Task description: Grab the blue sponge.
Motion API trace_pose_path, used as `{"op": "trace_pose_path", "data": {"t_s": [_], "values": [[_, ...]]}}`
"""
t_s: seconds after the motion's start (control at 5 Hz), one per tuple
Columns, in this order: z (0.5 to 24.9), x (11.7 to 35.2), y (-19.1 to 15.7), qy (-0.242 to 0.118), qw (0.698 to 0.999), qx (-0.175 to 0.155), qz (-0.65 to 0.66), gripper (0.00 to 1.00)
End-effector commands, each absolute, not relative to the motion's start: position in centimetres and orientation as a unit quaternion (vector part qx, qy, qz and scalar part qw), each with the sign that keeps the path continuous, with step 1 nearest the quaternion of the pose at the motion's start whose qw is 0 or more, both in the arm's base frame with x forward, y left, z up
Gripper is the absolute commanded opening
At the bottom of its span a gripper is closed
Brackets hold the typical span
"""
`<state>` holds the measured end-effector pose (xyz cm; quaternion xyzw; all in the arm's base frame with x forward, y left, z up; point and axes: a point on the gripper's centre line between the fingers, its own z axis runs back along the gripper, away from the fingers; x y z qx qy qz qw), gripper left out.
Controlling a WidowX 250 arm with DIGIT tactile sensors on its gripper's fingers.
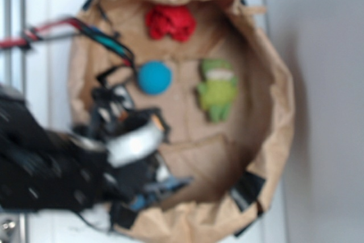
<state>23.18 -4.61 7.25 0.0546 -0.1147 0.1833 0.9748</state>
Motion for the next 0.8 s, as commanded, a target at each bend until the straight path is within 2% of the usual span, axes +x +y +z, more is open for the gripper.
{"op": "trace_pose_path", "data": {"t_s": [0.0,0.2,0.4,0.6], "values": [[7.2,25.8,-7.4,-0.101,0.979,0.015,0.176,1.0],[7.1,25.8,-8.1,-0.063,0.982,-0.016,0.179,1.0],[5.0,25.3,-9.4,-0.044,0.985,-0.003,0.168,1.0],[2.7,24.5,-9.8,-0.063,0.986,0.019,0.154,1.0]]}}
